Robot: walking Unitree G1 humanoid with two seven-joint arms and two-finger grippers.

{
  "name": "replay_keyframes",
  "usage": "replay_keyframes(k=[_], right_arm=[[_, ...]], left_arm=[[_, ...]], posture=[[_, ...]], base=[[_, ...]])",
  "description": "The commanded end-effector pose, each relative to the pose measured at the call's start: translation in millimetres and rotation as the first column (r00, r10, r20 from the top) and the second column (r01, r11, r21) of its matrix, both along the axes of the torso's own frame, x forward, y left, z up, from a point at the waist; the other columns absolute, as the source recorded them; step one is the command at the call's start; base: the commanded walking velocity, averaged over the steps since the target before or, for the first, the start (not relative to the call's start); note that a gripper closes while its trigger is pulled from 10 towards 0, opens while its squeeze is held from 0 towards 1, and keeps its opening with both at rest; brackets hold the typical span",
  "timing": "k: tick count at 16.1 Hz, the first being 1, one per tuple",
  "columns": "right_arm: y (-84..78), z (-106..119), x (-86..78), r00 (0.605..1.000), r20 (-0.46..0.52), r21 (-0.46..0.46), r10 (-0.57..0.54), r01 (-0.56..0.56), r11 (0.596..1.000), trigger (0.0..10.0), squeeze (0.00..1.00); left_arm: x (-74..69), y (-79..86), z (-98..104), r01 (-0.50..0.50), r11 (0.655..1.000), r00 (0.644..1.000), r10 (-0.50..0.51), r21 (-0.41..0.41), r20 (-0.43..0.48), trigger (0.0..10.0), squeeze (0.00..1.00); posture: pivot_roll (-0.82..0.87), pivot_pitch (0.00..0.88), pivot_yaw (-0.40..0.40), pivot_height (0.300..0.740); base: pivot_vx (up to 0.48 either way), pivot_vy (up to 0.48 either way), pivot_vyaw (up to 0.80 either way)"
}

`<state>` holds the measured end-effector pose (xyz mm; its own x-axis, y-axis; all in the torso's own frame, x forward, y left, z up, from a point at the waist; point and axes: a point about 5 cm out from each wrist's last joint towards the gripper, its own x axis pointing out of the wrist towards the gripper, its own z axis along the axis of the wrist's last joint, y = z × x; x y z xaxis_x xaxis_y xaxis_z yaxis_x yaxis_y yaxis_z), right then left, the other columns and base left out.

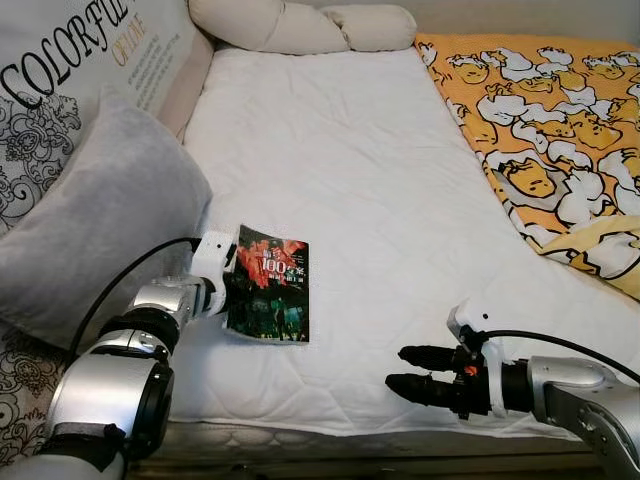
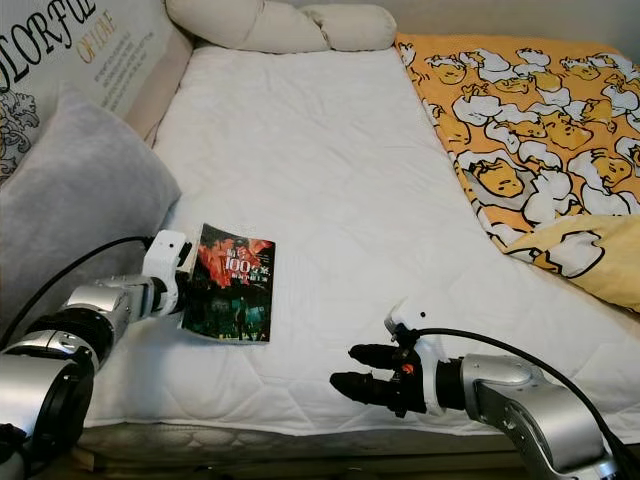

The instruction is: Clean up the room

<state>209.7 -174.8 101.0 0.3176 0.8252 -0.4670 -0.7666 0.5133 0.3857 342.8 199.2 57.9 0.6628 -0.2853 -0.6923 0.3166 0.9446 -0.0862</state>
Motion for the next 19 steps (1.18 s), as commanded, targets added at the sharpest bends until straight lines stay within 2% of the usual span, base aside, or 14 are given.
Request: replay_keyframes(k=[1, 4, 5, 6, 8, 9, 10, 11, 12, 14, 15, 16, 17, 19], right_arm=[[-2.9, 3, 3.6, 1.000, 0.020, 0.000, -0.004, 0.004, 1.000, 10.0, 0.00], [-6.3, 0, 9.7, 0.998, 0.053, -0.029, -0.018, 0.020, 0.999, 10.0, 0.00], [-7.9, -2, 10.8, 0.998, 0.060, -0.044, -0.025, 0.028, 0.999, 10.0, 0.00], [-9.3, -3, 11.9, 0.997, 0.060, -0.045, -0.044, 0.047, 0.998, 10.0, 0.00], [-9.5, -5, 14.4, 0.993, 0.046, -0.006, -0.105, 0.106, 0.994, 10.0, 0.00], [-9.2, -12, 12.2, 0.984, 0.080, 0.001, -0.161, 0.161, 0.987, 10.0, 0.00], [-9.3, -15, 9.0, 0.976, 0.104, -0.002, -0.193, 0.194, 0.981, 10.0, 0.00], [-11.2, -21, 8.9, 0.929, 0.152, 0.006, -0.337, 0.340, 0.940, 10.0, 0.00], [-12.1, -23, 10.3, 0.909, 0.154, 0.007, -0.388, 0.392, 0.920, 10.0, 0.00], [-8.1, -23, 15.8, 0.851, 0.222, -0.019, -0.477, 0.493, 0.870, 10.0, 0.00], [-5.9, -18, 18.8, 0.811, 0.275, -0.032, -0.516, 0.544, 0.838, 10.0, 0.00], [-2.6, -12, 21.8, 0.766, 0.299, 0.001, -0.569, 0.596, 0.803, 10.0, 0.00], [1.3, -8, 23.7, 0.716, 0.329, 0.024, -0.616, 0.646, 0.763, 10.0, 0.00], [4.8, -5, 23.3, 0.656, 0.403, 0.020, -0.638, 0.690, 0.723, 10.0, 0.00]], left_arm=[[7.2, 0.3, 11, 0.024, 0.999, 0.999, -0.025, 0.024, 0.033, 10.0, 1.00], [9.3, 13.7, 17, 0.032, 0.996, 0.997, -0.038, 0.087, 0.062, 10.0, 1.00], [10.5, 15.3, 20, 0.038, 0.996, 0.996, -0.044, 0.085, 0.073, 10.0, 1.00], [11.4, 15.5, 22, 0.024, 0.999, 0.997, -0.027, 0.042, 0.076, 10.0, 1.00], [14.9, 12.6, 30, 0.077, 0.997, 0.991, -0.079, 0.024, 0.104, 10.0, 1.00], [20.9, 11.6, 40, 0.083, 0.996, 0.979, -0.086, 0.023, 0.186, 10.0, 1.00], [23.5, 10.5, 45, 0.075, 0.997, 0.973, -0.071, -0.011, 0.221, 10.0, 0.91], [28.2, 5.9, 56, 0.062, 0.993, 0.959, -0.032, -0.100, 0.282, 10.0, 0.00], [28.7, 2.8, 59, 0.076, 0.991, 0.949, -0.039, -0.107, 0.314, 10.0, 0.00], [17.0, -12.9, 71, 0.118, 0.983, 0.877, -0.037, -0.141, 0.480, 10.0, 0.00], [5.1, -19.6, 74, 0.117, 0.981, 0.850, -0.018, -0.156, 0.526, 10.0, 0.00], [-11.9, -26.6, 72, 0.097, 0.979, 0.831, 0.018, -0.177, 0.555, 10.0, 0.00], [-30.4, -31.0, 71, 0.050, 0.982, 0.806, 0.069, -0.184, 0.587, 10.0, 0.00], [-58.0, -28.6, 66, -0.084, 0.979, 0.772, 0.183, -0.188, 0.609, 10.0, 0.00]], posture=[[-0.26, 0.040, -0.004, 0.740], [-0.24, 0.000, -0.009, 0.740], [-0.23, 0.000, -0.010, 0.740], [-0.22, 0.000, -0.010, 0.740], [-0.20, 0.000, -0.010, 0.740], [-0.18, 0.000, -0.007, 0.740], [-0.18, 0.000, -0.006, 0.740], [-0.16, 0.000, -0.009, 0.740], [-0.15, 0.000, -0.009, 0.740], [-0.14, 0.000, 0.000, 0.740], [-0.14, 0.000, 0.001, 0.740], [-0.12, 0.000, -0.004, 0.740], [-0.11, 0.000, -0.010, 0.740], [-0.10, 0.000, -0.019, 0.740]], base=[[0.000, 0.000, 0.00], [0.000, 0.000, 0.00], [0.000, 0.000, 0.00], [0.000, 0.000, 0.00], [0.000, 0.000, 0.00], [0.000, 0.000, 0.00], [0.000, 0.000, 0.00], [0.000, 0.000, 0.00], [0.000, 0.000, 0.00], [0.000, 0.000, 0.00], [0.000, 0.000, 0.00], [0.000, 0.000, 0.00], [0.000, 0.000, 0.00], [0.000, 0.000, 0.00]])
